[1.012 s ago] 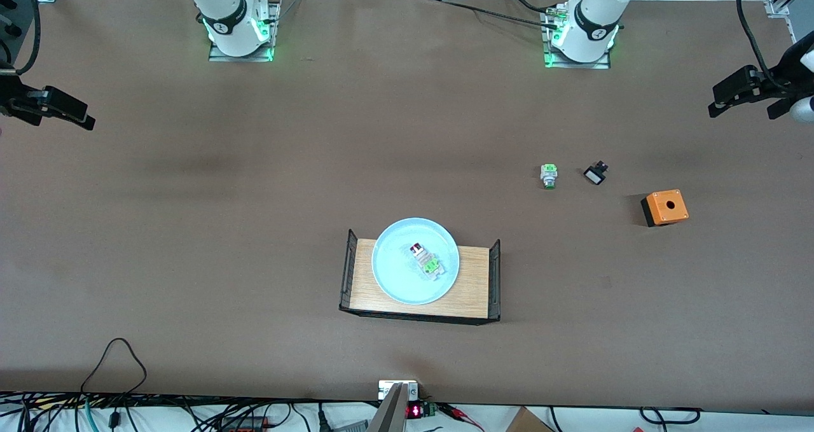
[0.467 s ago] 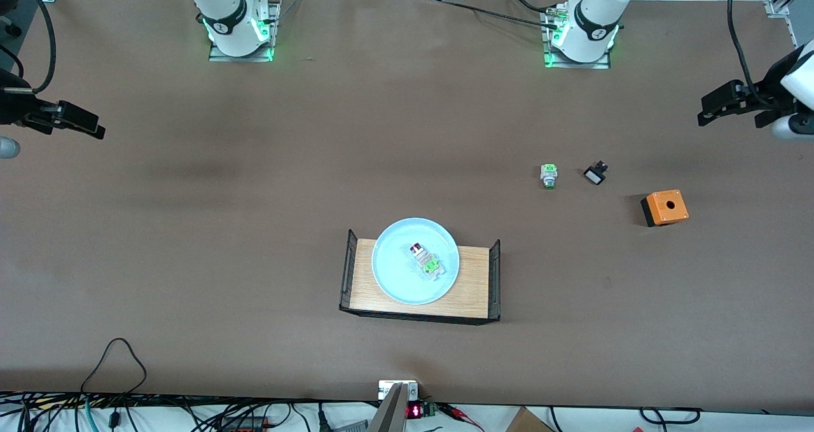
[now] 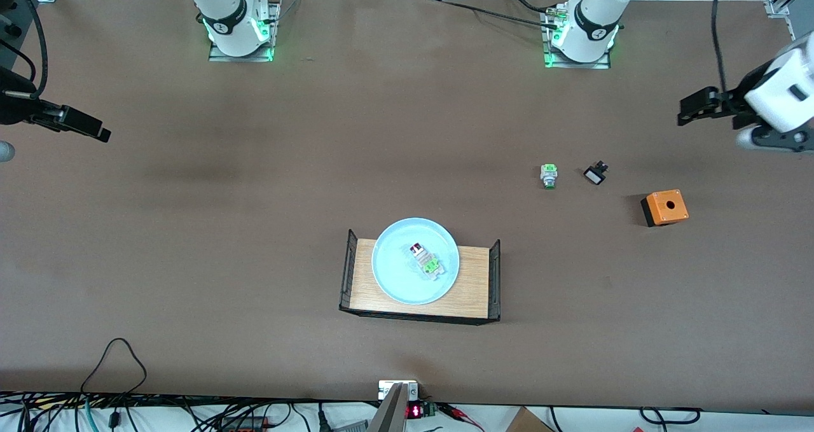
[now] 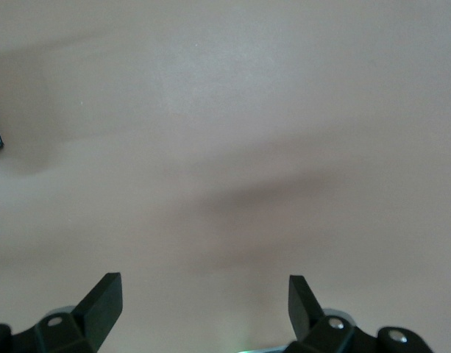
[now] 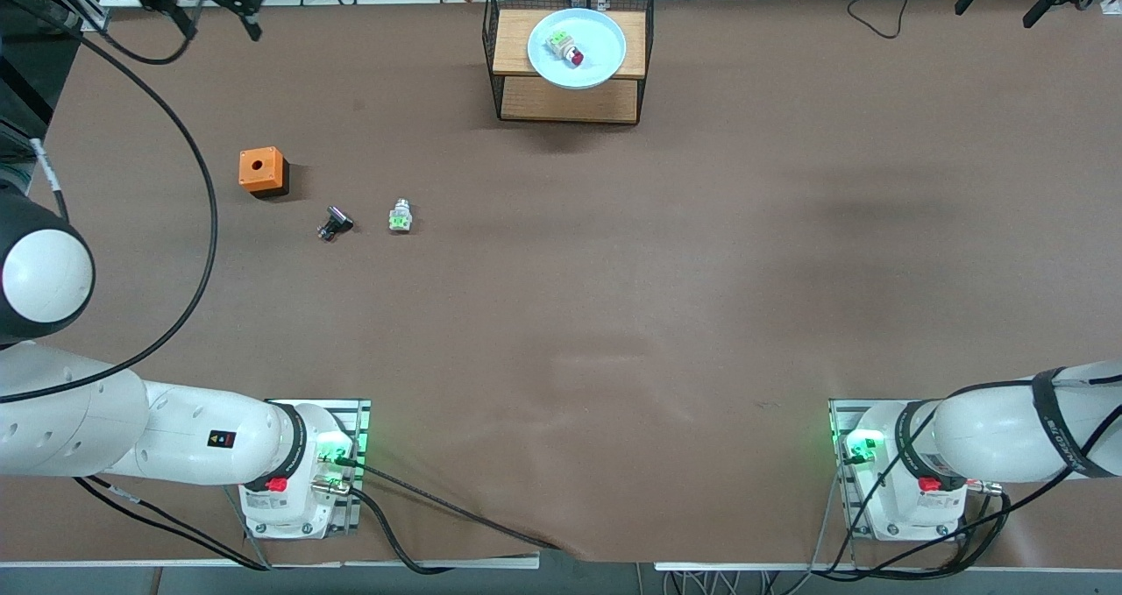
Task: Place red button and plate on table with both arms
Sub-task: 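Move the left gripper over the red-capped button on the blue plate, then lower the left gripper and close it on the red-capped button, then lift the button with the left gripper while the right gripper moves out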
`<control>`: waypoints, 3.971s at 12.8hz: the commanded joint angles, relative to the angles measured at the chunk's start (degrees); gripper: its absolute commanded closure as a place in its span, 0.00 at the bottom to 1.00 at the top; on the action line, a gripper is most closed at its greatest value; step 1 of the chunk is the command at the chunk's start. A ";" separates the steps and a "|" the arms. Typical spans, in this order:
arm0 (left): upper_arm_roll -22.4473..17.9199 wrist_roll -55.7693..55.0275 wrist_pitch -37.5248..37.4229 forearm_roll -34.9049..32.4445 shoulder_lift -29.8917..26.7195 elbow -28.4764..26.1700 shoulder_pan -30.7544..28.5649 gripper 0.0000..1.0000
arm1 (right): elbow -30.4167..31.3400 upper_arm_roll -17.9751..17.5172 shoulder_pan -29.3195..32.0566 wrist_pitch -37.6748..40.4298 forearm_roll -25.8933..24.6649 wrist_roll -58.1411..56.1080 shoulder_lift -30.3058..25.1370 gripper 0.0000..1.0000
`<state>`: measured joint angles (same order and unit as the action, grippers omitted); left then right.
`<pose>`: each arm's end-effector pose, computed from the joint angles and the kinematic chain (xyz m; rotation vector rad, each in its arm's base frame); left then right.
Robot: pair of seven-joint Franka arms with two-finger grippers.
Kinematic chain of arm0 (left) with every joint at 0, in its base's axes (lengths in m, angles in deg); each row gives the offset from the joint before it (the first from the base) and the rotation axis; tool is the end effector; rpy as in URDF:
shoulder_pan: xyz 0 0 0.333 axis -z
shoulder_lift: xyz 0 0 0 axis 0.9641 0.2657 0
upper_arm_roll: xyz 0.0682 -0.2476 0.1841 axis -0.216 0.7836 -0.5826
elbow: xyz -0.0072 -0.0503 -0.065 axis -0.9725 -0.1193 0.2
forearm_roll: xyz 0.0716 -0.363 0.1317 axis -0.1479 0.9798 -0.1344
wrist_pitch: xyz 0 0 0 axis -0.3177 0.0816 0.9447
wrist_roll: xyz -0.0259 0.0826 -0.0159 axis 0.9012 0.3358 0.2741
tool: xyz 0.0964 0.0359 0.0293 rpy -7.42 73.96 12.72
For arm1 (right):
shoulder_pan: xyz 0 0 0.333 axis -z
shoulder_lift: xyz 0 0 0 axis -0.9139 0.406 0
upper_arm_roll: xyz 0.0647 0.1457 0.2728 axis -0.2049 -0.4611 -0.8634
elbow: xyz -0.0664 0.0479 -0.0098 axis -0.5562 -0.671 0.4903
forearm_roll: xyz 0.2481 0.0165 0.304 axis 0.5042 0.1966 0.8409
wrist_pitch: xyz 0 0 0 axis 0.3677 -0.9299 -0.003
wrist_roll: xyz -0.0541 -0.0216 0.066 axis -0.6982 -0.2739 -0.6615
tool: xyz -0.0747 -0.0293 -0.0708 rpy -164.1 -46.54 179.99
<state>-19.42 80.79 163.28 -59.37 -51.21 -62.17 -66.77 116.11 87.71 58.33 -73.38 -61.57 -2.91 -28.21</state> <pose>0.5526 -0.0297 0.5777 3.1112 -0.0579 -0.3137 0.5595 -0.0267 0.5787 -3.0582 0.4209 0.1647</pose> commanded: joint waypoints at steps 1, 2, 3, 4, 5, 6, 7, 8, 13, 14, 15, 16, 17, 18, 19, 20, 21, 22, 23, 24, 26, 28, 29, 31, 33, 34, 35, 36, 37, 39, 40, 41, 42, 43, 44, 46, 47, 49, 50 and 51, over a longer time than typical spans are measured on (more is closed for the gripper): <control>-0.36 -9.79 -1.30 2.54 6.22 6.18 5.43 0.00 | -0.66 -0.01 -1.34 0.96 0.58 2.89 0.28 0.00; -0.27 -14.80 -1.39 2.81 9.81 10.56 6.85 0.00 | -0.66 -0.01 -1.34 1.05 0.58 2.11 0.37 0.00; -0.36 -20.50 -1.47 4.12 13.59 15.22 9.56 0.00 | -0.66 0.08 -1.17 0.96 0.32 1.92 0.71 0.00; -0.36 -26.13 -1.39 4.65 17.46 19.53 11.50 0.00 | -0.66 0.08 -1.17 0.87 0.06 1.92 1.15 0.00; -0.36 -31.58 -1.39 4.75 20.45 23.40 13.52 0.00 | -0.66 0.08 -1.17 0.70 -0.29 1.92 1.51 0.00; -0.36 -35.81 -1.21 4.75 23.09 26.22 15.28 0.00 | -0.66 0.08 -1.25 0.78 -0.30 1.92 1.51 0.00; -0.36 -40.55 -0.95 5.10 25.90 28.77 17.13 0.00 | -0.66 0.08 -1.25 0.78 -0.30 2.01 1.51 0.00; -0.36 -44.86 1.49 5.36 28.37 30.89 18.80 0.00 | -0.66 0.16 -0.91 0.87 -0.21 1.84 1.60 0.00; -0.36 -58.69 16.86 6.68 33.92 31.17 23.99 0.00 | -0.31 -0.01 -2.48 0.08 -0.03 2.01 1.51 0.00; -0.53 -61.05 20.37 6.68 35.41 31.26 25.13 0.00 | -0.22 -0.01 -1.96 -0.27 0.05 1.84 1.51 0.00; -0.62 -62.90 23.37 6.59 36.90 31.96 26.01 0.00 | -0.05 -0.01 -2.13 -0.53 -0.21 1.92 1.42 0.00; -0.62 -63.88 25.40 6.59 39.35 34.05 26.54 0.00 | -0.04 -0.01 -2.31 -0.36 -0.21 1.92 1.42 0.00; -0.71 -64.50 26.29 6.59 41.55 36.68 26.90 0.00 | -0.04 -0.01 -2.31 -0.27 -0.21 1.83 1.42 0.00; -0.71 -65.64 27.52 6.59 43.40 38.36 26.99 0.00 | 0.30 -0.01 -2.31 -0.53 -0.30 1.14 1.25 0.00; -0.80 -66.43 31.44 6.59 44.73 38.73 27.77 0.00 | 0.48 -0.01 -2.40 -0.53 -0.82 0.17 0.98 0.00; -1.15 -66.61 34.53 6.16 45.96 38.65 28.74 0.00 | 0.66 -0.01 -2.48 -0.53 -1.61 -0.01 0.72 0.00; -1.32 -66.53 34.99 6.07 47.02 38.73 29.01 0.00 | 0.75 -0.45 -2.49 -0.53 -2.31 -0.10 0.63 0.00; -1.59 -66.35 35.26 5.98 47.72 38.73 29.27 0.00 | 0.75 -0.71 -2.31 -0.53 -3.62 -0.27 0.72 0.00; -1.94 -66.18 35.26 5.89 48.08 38.73 29.79 0.00 | 0.75 -0.71 -2.31 -0.53 -3.98 -0.71 0.72 0.00; -2.64 -66.26 35.52 5.89 48.78 38.73 30.50 0.00 | 0.75 -0.71 -2.05 -0.62 -4.16 -2.89 0.63 0.00; -3.87 -66.35 36.49 5.89 49.66 38.73 31.73 0.00 | 1.10 -0.89 -0.83 -2.02 -4.25 -5.10 0.63 0.00; -4.58 -66.53 37.63 5.89 50.45 38.73 32.00 0.00 | 1.36 -4.30 3.90 -2.38 -4.16 -6.16 0.72 0.00; -4.84 -66.53 38.77 5.89 50.54 38.73 32.00 0.01 | 1.36 -6.58 5.84 -2.29 -4.16 -6.16 0.72 0.00; -5.28 -66.53 39.48 5.89 50.80 38.82 32.00 0.05 | 1.36 -6.95 5.87 -1.94 -4.08 -6.08 0.63 0.00; -5.63 -66.61 39.57 5.89 50.98 38.82 32.00 0.16 | 1.36 -6.95 5.95 -1.94 -3.90 -5.99 0.72 0.00; -5.63 -66.61 39.57 5.89 51.33 38.91 32.08 0.22 | 1.36 -6.95 5.87 -1.77 -3.90 -5.81 0.72 0.00; -5.89 -66.70 39.57 5.89 51.59 38.91 32.35 0.28 | 1.27 -6.95 5.95 -1.68 -3.90 -5.55 0.81 0.00; -6.68 -68.09 40.53 5.89 51.86 38.82 33.13 0.34 | 1.19 -6.95 6.13 -1.68 -3.73 -5.81 0.89 0.00; -8.78 -68.98 42.36 5.89 52.64 38.82 34.62 0.37 | 1.27 -6.87 6.13 -1.76 -3.64 -5.90 0.89 0.00; -11.17 -70.13 42.65 5.98 52.91 38.82 36.21 0.44 | 1.27 -6.87 6.04 -1.76 -3.64 -5.90 0.89 0.00; -11.26 -70.30 42.65 5.98 52.91 38.82 36.22 0.49 | 1.27 -6.87 6.04 -1.76 -3.64 -5.90 0.89 0.00; -11.26 -70.31 42.56 6.06 52.83 38.82 36.22 0.53 | 1.27 -6.95 6.04 -1.76 -3.55 -5.90 0.89 0.00; -11.26 -70.39 42.47 6.07 52.83 38.82 36.22 0.58 | 1.27 -6.95 6.04 -1.68 -3.55 -5.90 0.89 0.00; -11.26 -70.39 42.21 6.07 52.74 38.82 36.22 0.64 | 1.27 -6.95 5.95 -1.59 -3.55 -5.90 0.89 0.00; -11.26 -70.39 41.95 6.07 52.74 38.73 36.22 0.72 | 1.27 -6.95 5.95 -1.59 -3.55 -5.73 0.89 0.00; -11.26 -70.31 37.76 6.06 51.60 38.64 36.22 0.91 | 1.27 -6.95 5.78 -1.50 -3.55 -5.29 0.89 0.00; -11.17 -70.04 33.72 6.15 49.60 38.64 36.04 0.95 | 1.27 -6.87 5.78 -1.50 -3.55 -5.29 0.89 0.00; -11.26 -68.56 28.87 6.50 45.64 38.30 35.34 1.00 | 1.27 -6.95 5.95 -1.50 -3.55 -5.90 0.98 0.00; -11.08 -67.59 26.32 6.68 44.23 38.21 34.82 1.00 | 1.27 -6.87 6.04 -1.50 -3.55 -6.07 1.16 0.00; -10.82 -66.80 23.77 6.85 42.65 38.20 34.20 1.00 | 1.36 -6.87 6.21 -1.50 -3.55 -6.25 1.33 0.00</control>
<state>-30.31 11.34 191.36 -54.10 -5.10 -23.12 -31.63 116.79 81.54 63.58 -74.94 -65.10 -8.35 -26.49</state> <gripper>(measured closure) 0.573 0.000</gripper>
